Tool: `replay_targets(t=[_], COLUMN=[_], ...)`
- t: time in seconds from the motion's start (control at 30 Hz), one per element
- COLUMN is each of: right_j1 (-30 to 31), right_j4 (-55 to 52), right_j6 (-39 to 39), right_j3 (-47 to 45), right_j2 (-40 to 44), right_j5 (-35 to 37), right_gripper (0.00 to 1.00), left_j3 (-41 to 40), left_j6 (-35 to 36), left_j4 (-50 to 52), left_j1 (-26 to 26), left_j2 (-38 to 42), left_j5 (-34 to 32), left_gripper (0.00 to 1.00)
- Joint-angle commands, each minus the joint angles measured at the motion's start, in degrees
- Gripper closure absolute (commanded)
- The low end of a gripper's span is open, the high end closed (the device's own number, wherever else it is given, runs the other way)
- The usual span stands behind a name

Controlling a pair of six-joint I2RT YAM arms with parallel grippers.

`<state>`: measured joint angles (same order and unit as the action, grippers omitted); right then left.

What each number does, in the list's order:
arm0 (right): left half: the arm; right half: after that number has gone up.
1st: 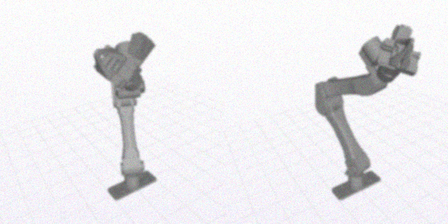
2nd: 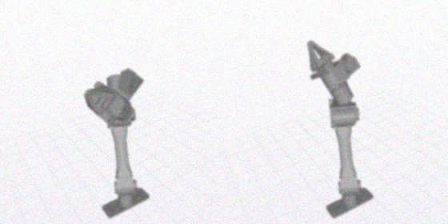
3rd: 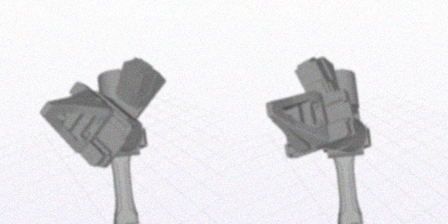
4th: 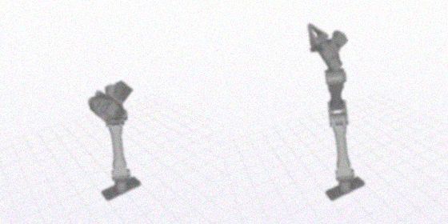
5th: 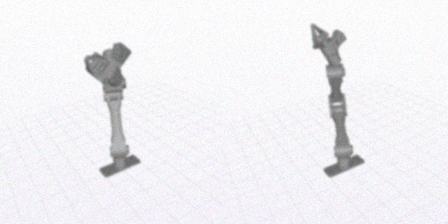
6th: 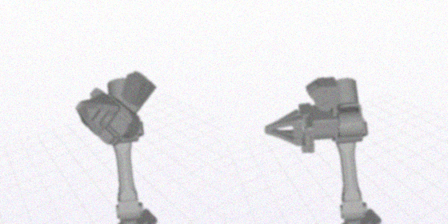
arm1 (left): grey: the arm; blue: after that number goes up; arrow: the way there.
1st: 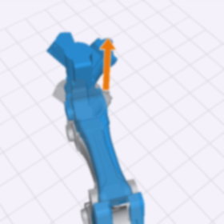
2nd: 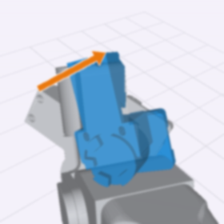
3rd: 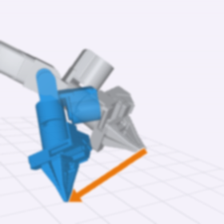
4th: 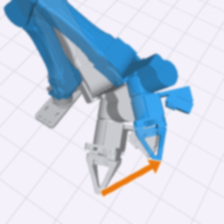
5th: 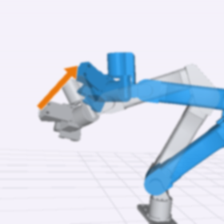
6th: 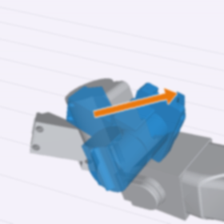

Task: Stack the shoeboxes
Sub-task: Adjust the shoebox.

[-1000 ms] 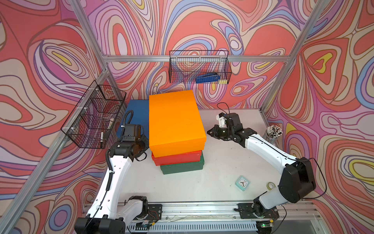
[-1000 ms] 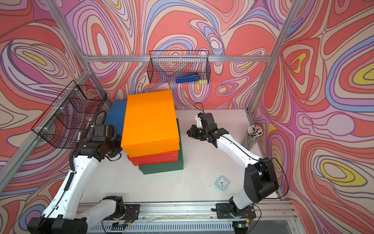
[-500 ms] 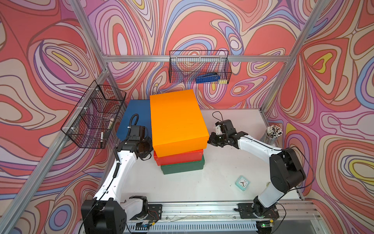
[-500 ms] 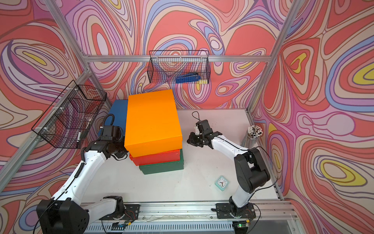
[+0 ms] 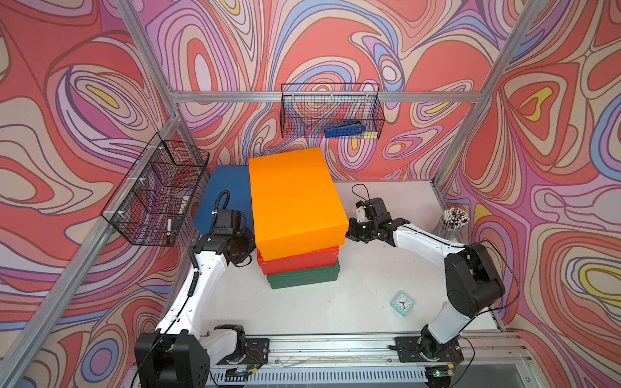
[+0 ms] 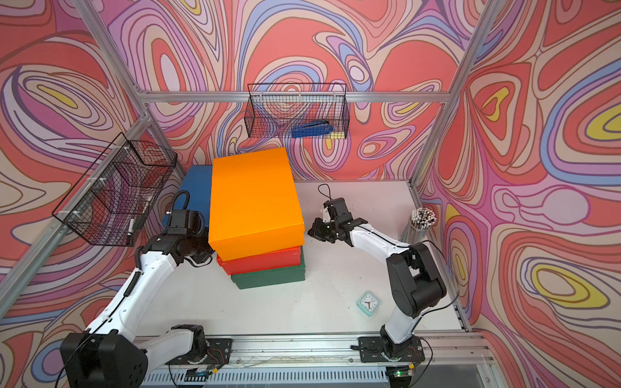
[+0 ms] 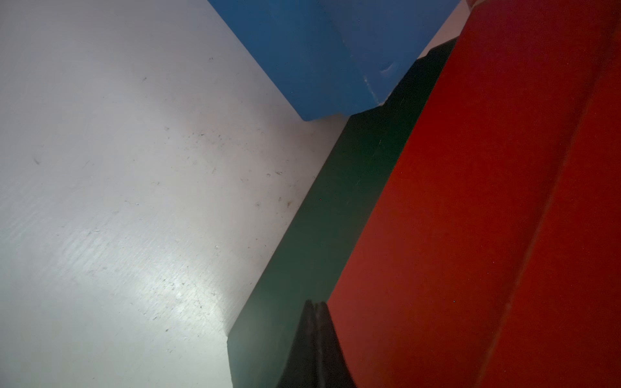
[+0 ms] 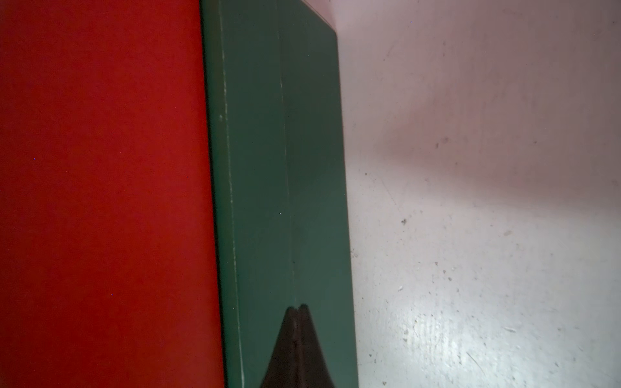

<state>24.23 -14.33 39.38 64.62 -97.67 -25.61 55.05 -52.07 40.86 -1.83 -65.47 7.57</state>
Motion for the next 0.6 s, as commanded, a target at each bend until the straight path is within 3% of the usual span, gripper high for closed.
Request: replay_targets(t=[0.0, 0.13, 0.57], right_j1=[-0.01, 0.03, 0.14], right_j4=[1.52, 1.28, 3.68], right_j6=[0.47, 0.38, 2.12], right_j3=[-0.46, -0.59, -1.72], right_j2=[-0.99, -1.56, -2.35], right_j5=[-1.03, -1.34, -3.08], right_gripper=[1.00, 1.00, 1.00], left_j3=[-3.23, -5.62, -10.77], left_j6=[1.54, 1.37, -3.10], left_j4=[4.62, 4.49, -4.28], left_j1=[0.80, 1.56, 1.55], left_j2=[1.87, 2.86, -2.28], left_j5=[-3.19, -3.95, 2.20], left_gripper=[1.00, 1.00, 1.00])
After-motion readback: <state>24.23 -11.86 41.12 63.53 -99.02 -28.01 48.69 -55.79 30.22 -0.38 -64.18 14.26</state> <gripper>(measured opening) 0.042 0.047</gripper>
